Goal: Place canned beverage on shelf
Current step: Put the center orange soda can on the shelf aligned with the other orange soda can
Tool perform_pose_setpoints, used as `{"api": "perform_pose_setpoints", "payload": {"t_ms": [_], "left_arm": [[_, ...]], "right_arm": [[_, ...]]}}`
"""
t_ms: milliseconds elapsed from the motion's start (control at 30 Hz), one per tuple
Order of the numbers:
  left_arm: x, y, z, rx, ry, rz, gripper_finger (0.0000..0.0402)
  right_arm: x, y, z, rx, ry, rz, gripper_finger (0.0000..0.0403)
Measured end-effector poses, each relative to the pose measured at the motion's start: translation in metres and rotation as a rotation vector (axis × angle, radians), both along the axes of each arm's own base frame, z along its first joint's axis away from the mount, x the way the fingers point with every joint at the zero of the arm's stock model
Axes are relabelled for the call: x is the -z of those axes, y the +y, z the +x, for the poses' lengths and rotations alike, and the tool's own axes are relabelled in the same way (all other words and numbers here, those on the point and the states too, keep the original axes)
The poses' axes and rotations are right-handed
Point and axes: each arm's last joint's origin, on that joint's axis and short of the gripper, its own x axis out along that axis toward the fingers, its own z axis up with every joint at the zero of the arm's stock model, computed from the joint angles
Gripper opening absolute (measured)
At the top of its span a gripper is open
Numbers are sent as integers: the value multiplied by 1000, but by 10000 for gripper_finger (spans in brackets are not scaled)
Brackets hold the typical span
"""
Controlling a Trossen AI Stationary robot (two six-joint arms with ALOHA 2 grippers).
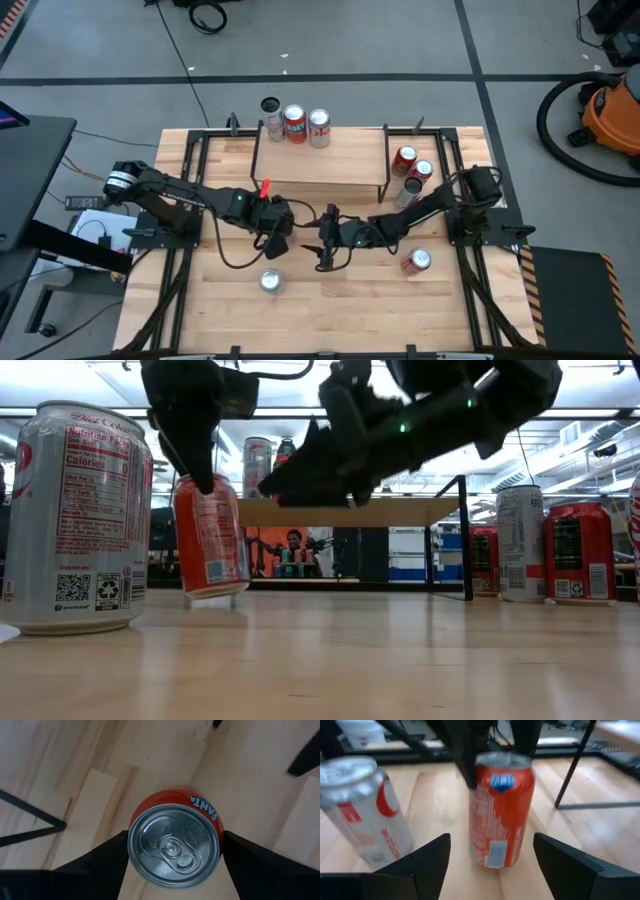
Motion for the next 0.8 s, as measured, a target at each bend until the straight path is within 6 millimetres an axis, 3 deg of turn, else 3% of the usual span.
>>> {"api": "perform_pose_setpoints", "payload": {"t_ms": [400, 567, 800], "left_arm": [[10, 0, 13, 32, 8, 32, 296], [3, -3, 17, 35, -12, 26, 295], [1, -4, 18, 42, -18, 28, 304]], "right_arm": [[12, 0, 22, 90, 8, -83, 369], [19, 2, 27, 193, -48, -91, 366], [36, 3, 33, 161, -68, -24, 360]]}}
